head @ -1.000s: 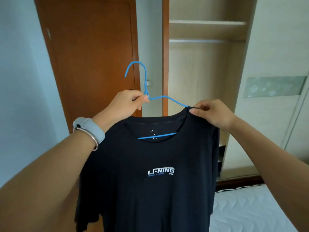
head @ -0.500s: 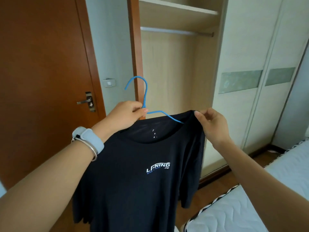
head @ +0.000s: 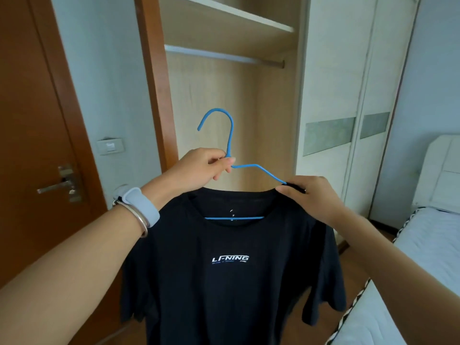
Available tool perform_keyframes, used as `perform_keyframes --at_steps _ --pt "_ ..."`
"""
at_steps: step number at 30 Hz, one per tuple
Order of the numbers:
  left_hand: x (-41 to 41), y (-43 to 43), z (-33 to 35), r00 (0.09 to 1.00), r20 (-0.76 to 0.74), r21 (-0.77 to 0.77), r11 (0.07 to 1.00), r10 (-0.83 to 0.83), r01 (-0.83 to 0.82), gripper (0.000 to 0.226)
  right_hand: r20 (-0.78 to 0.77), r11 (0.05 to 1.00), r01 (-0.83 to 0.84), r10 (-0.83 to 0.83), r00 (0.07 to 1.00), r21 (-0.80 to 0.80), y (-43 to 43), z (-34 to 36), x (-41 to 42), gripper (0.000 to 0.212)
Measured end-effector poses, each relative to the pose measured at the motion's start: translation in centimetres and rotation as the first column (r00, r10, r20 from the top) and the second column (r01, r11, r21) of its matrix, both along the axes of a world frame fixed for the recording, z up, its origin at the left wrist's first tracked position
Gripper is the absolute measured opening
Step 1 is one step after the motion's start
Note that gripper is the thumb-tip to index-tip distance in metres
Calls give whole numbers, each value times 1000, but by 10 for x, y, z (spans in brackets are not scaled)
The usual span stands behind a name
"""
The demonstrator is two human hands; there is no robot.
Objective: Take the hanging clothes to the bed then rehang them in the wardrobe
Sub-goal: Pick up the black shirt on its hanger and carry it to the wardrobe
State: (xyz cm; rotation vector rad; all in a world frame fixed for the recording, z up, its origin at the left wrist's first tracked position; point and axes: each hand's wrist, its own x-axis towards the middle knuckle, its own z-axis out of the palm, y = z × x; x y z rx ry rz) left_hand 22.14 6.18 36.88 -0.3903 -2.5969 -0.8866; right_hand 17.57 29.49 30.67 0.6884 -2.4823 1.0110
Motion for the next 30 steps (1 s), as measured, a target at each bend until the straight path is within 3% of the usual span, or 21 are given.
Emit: perform_keyframes --at_steps 5,8,11,14,17,21,26,30 --pt "-69 -14 0 988 -14 148 977 -154 154 26 -60 973 202 -209 976 -111 -8 5 -37 21" --pt "-110 -33 -16 989 -90 146 981 -113 126 19 -46 932 327 -338 940 -153 -6 12 -56 14" --pt "-150 -49 -35 991 -61 128 983 -121 128 17 -51 884 434 -448 892 -171 0 26 -67 16" --pt "-185 -53 -39 982 -61 239 952 -181 191 11 -76 841 517 -533 843 -161 7 37 -78 17" --pt "-209 -46 -36 971 -100 293 927 -215 236 28 -76 789 595 -609 789 -154 11 43 -87 21" --pt "-241 -38 -31 976 -117 341 916 -184 213 25 -97 756 633 -651 753 -166 8 48 -104 22" --pt "-277 -14 -17 927 -298 245 920 -228 306 26 -124 782 607 -622 773 -142 -11 55 -145 12" --pt "-323 -10 -3 936 -285 341 891 -205 299 24 -103 807 566 -586 804 -171 -15 60 -192 11"
